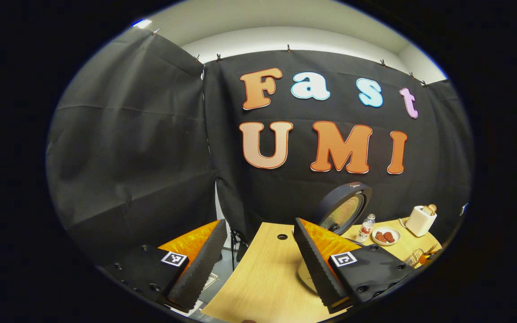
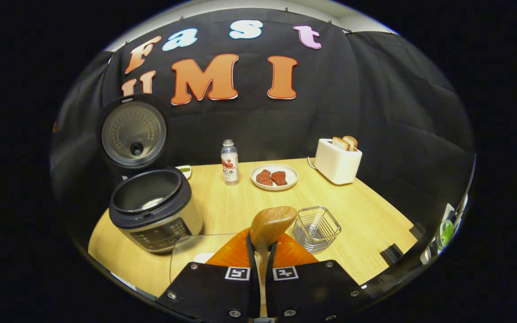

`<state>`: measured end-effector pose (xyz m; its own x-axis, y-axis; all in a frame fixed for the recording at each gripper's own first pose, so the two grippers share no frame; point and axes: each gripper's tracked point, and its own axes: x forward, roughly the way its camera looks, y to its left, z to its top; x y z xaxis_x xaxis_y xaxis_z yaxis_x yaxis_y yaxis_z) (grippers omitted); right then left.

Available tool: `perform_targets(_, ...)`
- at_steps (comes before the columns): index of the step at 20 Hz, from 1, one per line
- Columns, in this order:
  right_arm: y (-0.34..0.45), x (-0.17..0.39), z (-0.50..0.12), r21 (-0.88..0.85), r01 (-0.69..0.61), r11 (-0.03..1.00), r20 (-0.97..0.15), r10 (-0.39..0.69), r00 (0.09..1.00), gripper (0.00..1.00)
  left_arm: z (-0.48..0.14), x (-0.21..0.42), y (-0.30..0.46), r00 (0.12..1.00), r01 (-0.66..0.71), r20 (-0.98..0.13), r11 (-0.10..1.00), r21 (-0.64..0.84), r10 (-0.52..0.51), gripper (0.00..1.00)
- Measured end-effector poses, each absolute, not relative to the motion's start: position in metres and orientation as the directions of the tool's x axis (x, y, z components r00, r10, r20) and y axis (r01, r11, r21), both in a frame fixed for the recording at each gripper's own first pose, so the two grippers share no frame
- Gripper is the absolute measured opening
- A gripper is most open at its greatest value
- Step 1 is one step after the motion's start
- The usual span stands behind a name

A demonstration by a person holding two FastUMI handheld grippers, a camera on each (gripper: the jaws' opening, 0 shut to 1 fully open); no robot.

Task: Close the left gripper, press the button to open the rice cooker; take a wooden spoon from the chopstick holder with the right hand, scoop a spoonful of rice and pour it into the rice cooker, then put the wooden spoon back into the chopstick holder.

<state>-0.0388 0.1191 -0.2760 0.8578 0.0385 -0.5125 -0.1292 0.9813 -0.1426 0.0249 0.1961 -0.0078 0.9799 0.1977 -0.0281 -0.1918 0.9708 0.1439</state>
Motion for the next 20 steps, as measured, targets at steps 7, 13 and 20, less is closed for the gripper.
perform_targets(7,0.147,-0.056,-0.298,-0.032,-0.104,0.994,-0.54,0.071,0.839,0.04,-0.015,0.022,0.209,0.976,-0.204,-0.044,0.967,0.149,0.213,1.0)
perform_targets(13,0.17,-0.063,-0.309,0.294,-0.037,0.955,-0.573,0.207,0.793,0.04,-0.022,0.017,0.216,0.972,-0.215,-0.061,0.965,0.15,0.226,1.0)
perform_targets(20,0.148,-0.061,-0.315,0.64,0.207,0.74,-0.578,0.287,0.764,0.04,-0.02,0.016,0.21,0.975,-0.201,-0.059,0.967,0.153,0.212,1.0)
